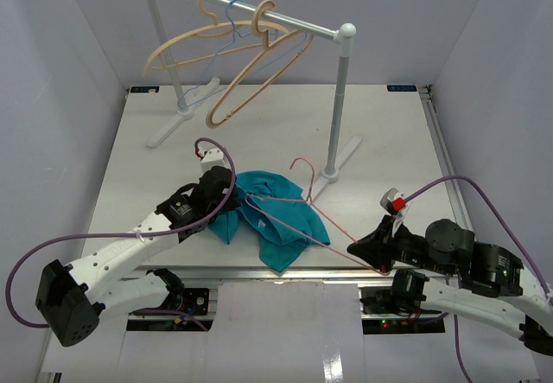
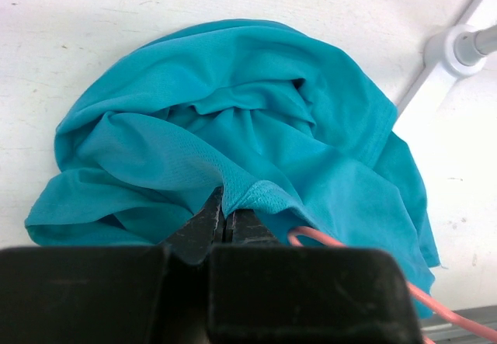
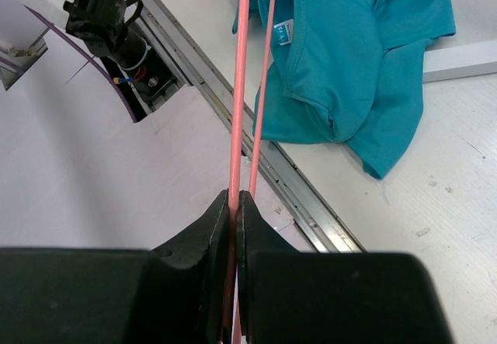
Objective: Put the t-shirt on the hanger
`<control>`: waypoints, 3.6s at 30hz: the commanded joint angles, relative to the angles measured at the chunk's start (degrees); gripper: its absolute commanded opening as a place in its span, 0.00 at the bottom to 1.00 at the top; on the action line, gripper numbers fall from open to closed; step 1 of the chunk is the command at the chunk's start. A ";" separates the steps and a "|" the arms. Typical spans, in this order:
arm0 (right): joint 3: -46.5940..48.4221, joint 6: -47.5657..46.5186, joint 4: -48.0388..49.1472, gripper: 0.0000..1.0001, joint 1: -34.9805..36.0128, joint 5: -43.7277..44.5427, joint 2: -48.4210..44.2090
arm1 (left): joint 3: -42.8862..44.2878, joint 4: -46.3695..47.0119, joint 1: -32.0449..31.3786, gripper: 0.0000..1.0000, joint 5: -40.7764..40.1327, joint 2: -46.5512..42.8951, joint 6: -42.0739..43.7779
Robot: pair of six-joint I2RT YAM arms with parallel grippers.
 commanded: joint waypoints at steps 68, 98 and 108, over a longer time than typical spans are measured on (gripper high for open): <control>-43.68 -16.40 100.02 0.08 0.23 2.79 11.25 | 26.51 -17.30 0.23 0.64 35.16 -13.49 38.38; -43.73 -16.13 88.40 0.08 0.31 -6.92 4.12 | 23.66 -18.48 0.31 0.65 59.85 -13.44 71.44; -42.23 -15.78 84.80 0.08 0.23 -10.67 4.95 | 25.30 -17.28 0.31 0.65 59.04 -13.96 70.93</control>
